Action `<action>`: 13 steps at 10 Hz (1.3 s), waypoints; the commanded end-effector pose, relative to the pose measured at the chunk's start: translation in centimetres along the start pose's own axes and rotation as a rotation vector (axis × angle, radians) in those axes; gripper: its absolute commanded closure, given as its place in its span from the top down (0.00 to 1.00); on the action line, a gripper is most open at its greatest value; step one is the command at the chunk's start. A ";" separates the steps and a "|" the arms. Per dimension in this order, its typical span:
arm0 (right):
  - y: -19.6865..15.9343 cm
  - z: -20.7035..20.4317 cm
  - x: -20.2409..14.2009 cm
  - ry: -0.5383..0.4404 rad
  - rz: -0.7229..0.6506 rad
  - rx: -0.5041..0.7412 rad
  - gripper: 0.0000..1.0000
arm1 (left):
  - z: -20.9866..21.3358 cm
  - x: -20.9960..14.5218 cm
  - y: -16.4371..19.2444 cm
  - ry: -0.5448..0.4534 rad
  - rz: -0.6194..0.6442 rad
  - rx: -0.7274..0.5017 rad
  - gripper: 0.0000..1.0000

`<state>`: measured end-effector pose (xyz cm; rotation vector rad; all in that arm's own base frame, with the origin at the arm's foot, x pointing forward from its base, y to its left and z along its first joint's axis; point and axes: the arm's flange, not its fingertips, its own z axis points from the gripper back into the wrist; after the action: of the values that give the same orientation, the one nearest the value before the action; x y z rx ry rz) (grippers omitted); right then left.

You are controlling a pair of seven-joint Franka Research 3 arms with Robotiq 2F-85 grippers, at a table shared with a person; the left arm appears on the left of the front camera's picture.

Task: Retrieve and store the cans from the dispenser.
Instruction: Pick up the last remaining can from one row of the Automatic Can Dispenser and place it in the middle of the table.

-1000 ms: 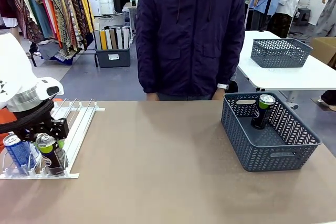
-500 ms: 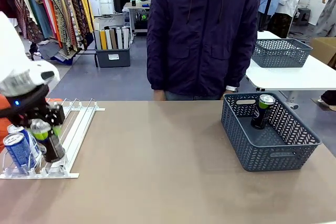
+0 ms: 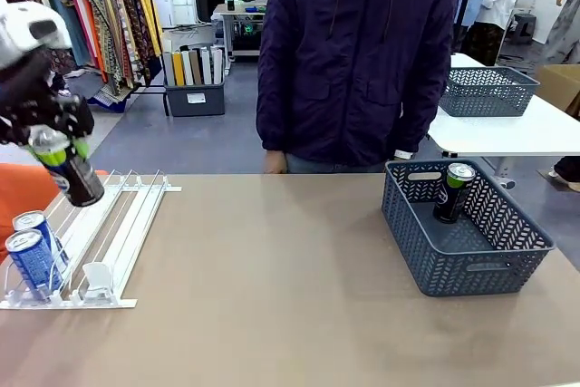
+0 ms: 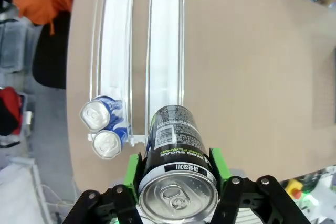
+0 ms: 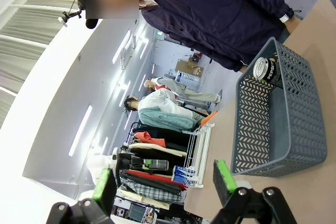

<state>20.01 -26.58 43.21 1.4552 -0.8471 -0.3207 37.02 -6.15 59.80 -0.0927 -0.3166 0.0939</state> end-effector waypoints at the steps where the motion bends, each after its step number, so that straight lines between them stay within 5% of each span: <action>1: 0.5 -0.2 0.2 -0.008 0.001 0.012 1.00 | -1.8 -0.4 -0.6 0.018 -0.047 0.040 0.00; 7: 0.5 -0.2 0.2 -0.008 0.001 0.012 1.00 | -3.2 1.4 -2.9 -0.025 -0.001 0.000 0.00; 13: 0.5 -0.2 0.2 -0.008 0.001 0.012 1.00 | -15.7 7.6 -28.6 0.007 -0.497 -0.031 0.00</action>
<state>20.00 -26.57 43.22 1.4554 -0.8475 -0.3203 47.95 -33.29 49.67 -0.0859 -0.3158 -0.3574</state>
